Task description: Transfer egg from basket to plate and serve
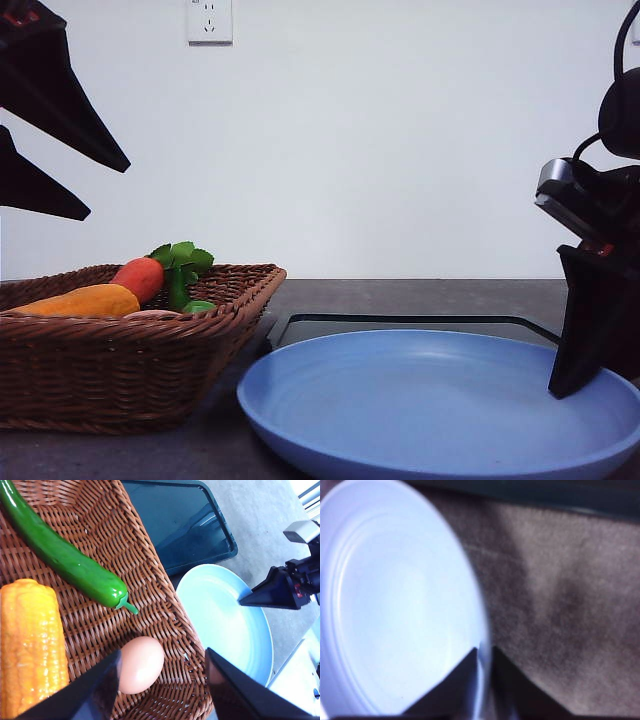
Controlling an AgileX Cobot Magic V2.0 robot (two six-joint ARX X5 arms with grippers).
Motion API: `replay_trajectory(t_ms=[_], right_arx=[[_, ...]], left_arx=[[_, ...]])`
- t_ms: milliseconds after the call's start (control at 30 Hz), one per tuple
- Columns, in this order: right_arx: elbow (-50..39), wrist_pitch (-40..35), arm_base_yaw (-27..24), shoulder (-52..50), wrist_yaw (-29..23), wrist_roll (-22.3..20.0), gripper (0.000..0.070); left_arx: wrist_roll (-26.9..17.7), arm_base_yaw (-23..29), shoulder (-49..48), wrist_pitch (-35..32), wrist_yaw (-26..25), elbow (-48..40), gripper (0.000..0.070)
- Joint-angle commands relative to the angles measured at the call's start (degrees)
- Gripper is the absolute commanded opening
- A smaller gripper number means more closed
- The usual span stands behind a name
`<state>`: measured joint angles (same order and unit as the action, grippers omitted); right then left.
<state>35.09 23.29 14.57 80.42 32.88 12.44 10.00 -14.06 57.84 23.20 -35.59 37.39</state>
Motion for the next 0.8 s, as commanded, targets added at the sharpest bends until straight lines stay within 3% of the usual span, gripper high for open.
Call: replay_trajectory(t_ms=[0, 167, 267, 467, 767], right_arx=[[0.3, -0.1, 0.3, 0.6, 0.2, 0.7, 0.0000], [0.3, 2.5, 0.1, -2.3, 0.2, 0.6, 0.0000], [0.3, 4.1, 0.1, -5.6, 0.1, 0.6, 0.0000], [0.3, 8.3, -0.4, -14.5, -0.4, 0.7, 0.0000], [0.3, 13.9, -4.2, -27.0, -4.1, 0.6, 0.0000]], left_arx=[[-0.3, -0.2, 0.6, -0.5, -0.4, 0.8, 0.0347], [-1.9, -0.9, 0.6, -0.1, -0.4, 0.9, 0.0456], [-6.3, -2.2, 0.9, 3.3, 0.8, 2.1, 0.0462], [-17.1, -8.4, 3.4, 11.5, 13.8, 7.6, 0.0460], [-28.6, -19.2, 13.3, 12.7, 25.5, 14.3, 0.0460]])
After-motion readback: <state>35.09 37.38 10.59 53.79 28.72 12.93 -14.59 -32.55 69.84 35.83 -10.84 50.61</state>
